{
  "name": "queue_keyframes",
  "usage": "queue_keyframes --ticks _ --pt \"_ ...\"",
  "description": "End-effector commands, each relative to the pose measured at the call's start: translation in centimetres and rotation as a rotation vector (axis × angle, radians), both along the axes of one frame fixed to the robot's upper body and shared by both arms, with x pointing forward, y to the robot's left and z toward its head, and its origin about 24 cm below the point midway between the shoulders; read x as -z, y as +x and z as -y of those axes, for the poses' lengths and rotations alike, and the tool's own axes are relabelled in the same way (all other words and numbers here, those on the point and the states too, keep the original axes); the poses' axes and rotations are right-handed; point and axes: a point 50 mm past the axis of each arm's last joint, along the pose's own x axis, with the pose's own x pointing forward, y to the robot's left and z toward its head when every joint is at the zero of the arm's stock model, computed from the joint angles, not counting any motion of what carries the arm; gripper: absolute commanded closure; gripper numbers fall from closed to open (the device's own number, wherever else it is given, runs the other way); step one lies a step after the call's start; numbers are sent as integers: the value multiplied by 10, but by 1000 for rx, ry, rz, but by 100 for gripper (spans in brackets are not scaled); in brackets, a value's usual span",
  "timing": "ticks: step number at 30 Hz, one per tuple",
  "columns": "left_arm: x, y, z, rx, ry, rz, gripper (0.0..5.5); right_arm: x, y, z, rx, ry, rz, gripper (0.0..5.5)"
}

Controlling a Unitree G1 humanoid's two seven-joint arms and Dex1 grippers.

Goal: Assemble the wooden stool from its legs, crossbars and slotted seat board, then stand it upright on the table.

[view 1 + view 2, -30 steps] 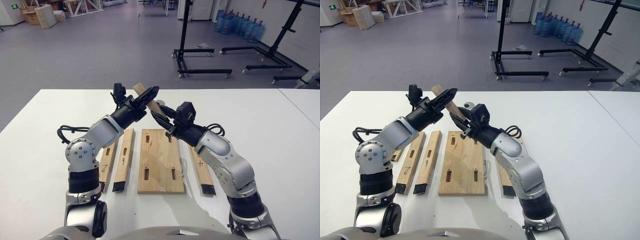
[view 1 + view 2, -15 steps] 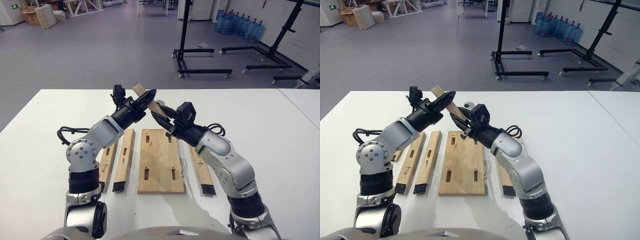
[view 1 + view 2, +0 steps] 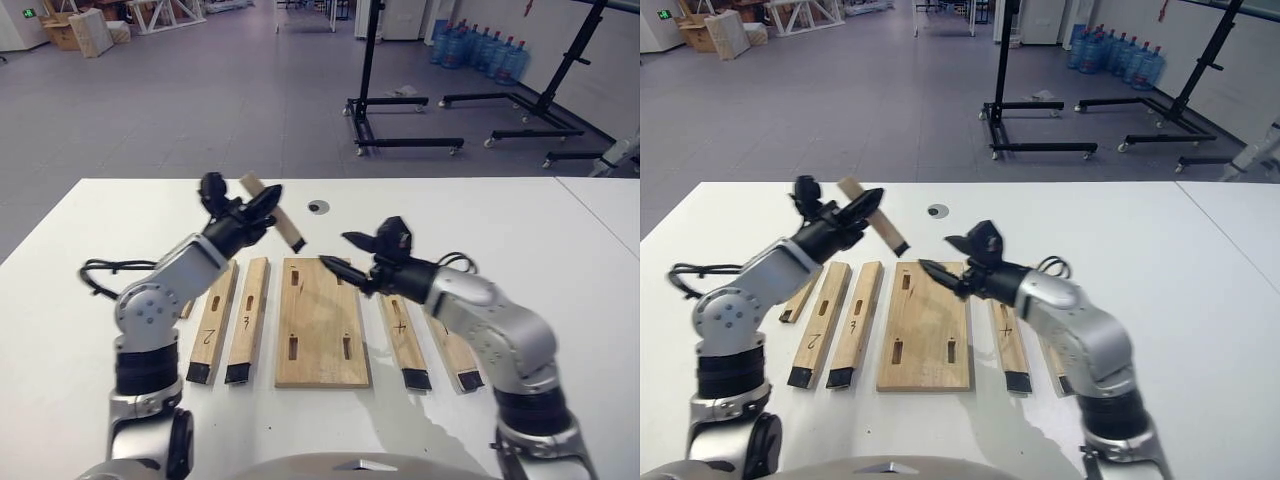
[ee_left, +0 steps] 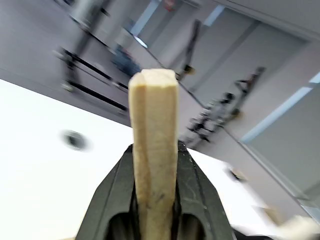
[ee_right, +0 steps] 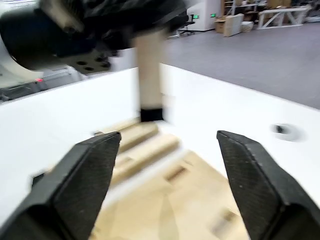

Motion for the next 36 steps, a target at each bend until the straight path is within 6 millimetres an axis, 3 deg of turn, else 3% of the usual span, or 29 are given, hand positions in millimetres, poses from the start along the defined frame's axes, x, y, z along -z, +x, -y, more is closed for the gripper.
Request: queue_keyframes --ticks 1,5,8,24,36 --pt "11 -37 -55 -323 154 -18 511 -5 14 29 110 -6 37 130" --pt "52 -59 -61 -415 49 -124 511 10 14 25 219 78 1 130" --pt "66 -60 -58 -414 14 -134 511 16 13 15 220 106 -19 130" --pt "86 -41 -46 -354 55 -92 511 20 15 3 197 118 -27 130" --pt "93 -46 -52 -374 88 -104 511 21 15 0 186 120 -34 130"
